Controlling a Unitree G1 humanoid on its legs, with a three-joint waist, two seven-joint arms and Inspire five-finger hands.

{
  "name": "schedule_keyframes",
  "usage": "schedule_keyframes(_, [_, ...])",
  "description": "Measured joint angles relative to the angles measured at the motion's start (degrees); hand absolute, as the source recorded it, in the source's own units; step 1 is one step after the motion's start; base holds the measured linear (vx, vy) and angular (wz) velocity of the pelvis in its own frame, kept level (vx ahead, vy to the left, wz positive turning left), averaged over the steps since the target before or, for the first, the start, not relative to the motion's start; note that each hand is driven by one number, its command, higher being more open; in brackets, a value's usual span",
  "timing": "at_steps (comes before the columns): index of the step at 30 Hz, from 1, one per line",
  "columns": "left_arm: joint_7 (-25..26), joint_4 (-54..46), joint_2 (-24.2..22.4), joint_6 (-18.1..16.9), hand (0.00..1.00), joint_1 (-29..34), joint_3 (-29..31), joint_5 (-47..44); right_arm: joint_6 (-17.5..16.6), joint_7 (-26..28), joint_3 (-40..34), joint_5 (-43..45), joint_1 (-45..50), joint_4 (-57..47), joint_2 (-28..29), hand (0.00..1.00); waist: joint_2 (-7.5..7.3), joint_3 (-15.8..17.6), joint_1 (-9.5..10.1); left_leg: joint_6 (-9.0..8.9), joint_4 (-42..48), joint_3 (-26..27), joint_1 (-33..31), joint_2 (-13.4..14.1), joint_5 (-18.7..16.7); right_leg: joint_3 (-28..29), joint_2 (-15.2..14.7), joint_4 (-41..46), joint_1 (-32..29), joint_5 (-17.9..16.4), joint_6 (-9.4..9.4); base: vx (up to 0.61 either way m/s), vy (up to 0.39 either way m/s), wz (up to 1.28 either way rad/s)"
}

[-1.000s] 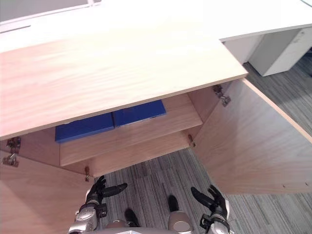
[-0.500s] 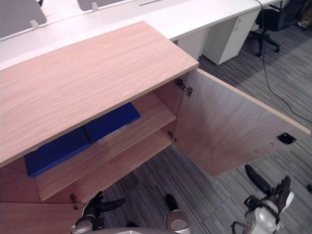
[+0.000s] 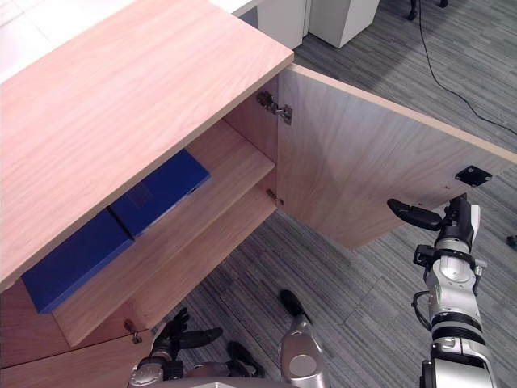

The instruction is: Walk over to the cabinet, pick up the folder, carry it to the office cabinet, place the folder inside the office cabinet, then close the office cabinet door

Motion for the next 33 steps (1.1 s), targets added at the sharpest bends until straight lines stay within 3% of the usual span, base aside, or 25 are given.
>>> schedule_keyframes(1, [0.1, 0.0, -0.1, 0.0, 1.0, -0.3, 0.3, 0.0, 0.0, -0.1, -0.9, 0.0, 1.8, -3.0, 1.3, 1.0, 0.08, 0.1, 0.0, 0.07, 0.0, 0.0, -0.1, 0.2, 0.0, 0.0, 0.1, 0.0, -0.1, 0.1, 0.03, 0.0, 0.0, 0.0])
schedule_keyframes(6, [0.5, 0.2, -1.6, 0.1, 1.0, -1.0, 2.9, 2.5, -1.4, 0.1, -2.2, 0.0, 18.0, -30.0, 19.5, 1.0, -0.6, 0.7, -1.88, 0.07, 0.7, 0.3, 0.0, 1.3, 0.0, 0.9, 0.9, 0.0, -0.1, 0.8, 0.01, 0.0, -0.016, -0.1])
schedule_keyframes(10, [0.4, 1.0, -1.8, 0.2, 1.0, -1.6, 2.9, 4.5, -1.5, 0.4, 5.1, 0.0, 30.2, -42.9, 26.9, 1.0, -3.15, 2.2, -2.33, -0.83, 2.9, 1.3, 1.0, 2.6, -1.4, 2.2, 1.9, -0.7, 1.2, 1.4, -0.14, -0.03, -0.01, -0.18])
schedule_keyframes(17, [0.2, 3.3, -0.2, 0.3, 1.0, -2.1, 0.3, 6.7, -4.0, 4.2, 19.6, 0.0, 49.2, -51.5, 25.7, 1.0, -6.04, 2.0, -2.82, -0.72, 8.4, 1.5, 1.7, 6.0, -3.8, 2.4, 3.4, -0.8, 3.7, 1.9, -0.6, 0.0, -0.008, -0.09])
schedule_keyframes(20, [-1.4, 2.3, 3.5, 0.4, 1.0, -1.6, -2.6, 7.6, -4.1, 6.9, 24.4, -0.1, 52.4, -51.2, 21.0, 1.0, -8.19, 1.0, -2.76, -0.89, 9.4, 1.0, 1.8, 6.6, -4.1, 2.1, 3.6, -0.4, 4.2, 2.0, -0.63, -0.01, 0.01, 0.05])
schedule_keyframes(24, [-3.2, 1.4, 8.0, -0.1, 1.0, -0.6, -3.9, 7.8, -4.2, 12.6, 28.9, -1.9, 54.8, -50.9, 13.9, 1.0, -9.43, 0.2, -2.19, -0.81, 10.7, -2.4, 1.0, 6.9, -4.4, -0.6, 3.4, 0.7, 5.3, 1.9, -0.63, -0.05, 0.013, 0.29])
schedule_keyframes(28, [-3.7, 1.4, 9.7, -0.1, 1.0, -0.4, -4.1, 8.4, -4.2, 17.1, 34.0, -7.6, 52.1, -49.7, 10.6, 1.0, -10.63, -0.9, -0.24, -0.01, 10.9, -9.7, -2.1, 5.7, -3.8, -6.8, 2.4, 2.4, 5.1, -0.4, -1.37, -0.08, -0.022, 0.79])
schedule_keyframes(33, [-3.8, 0.9, 8.8, 0.0, 1.0, -0.6, -3.6, 8.8, -3.8, 18.6, 39.2, -12.6, 32.6, -39.5, 13.9, 1.0, -10.78, -2.7, 5.2, 0.39, 8.2, -17.8, -5.5, 3.3, 0.7, -15.8, 0.0, 2.6, 5.0, -1.4, -2.97, -0.02, -0.036, 0.95])
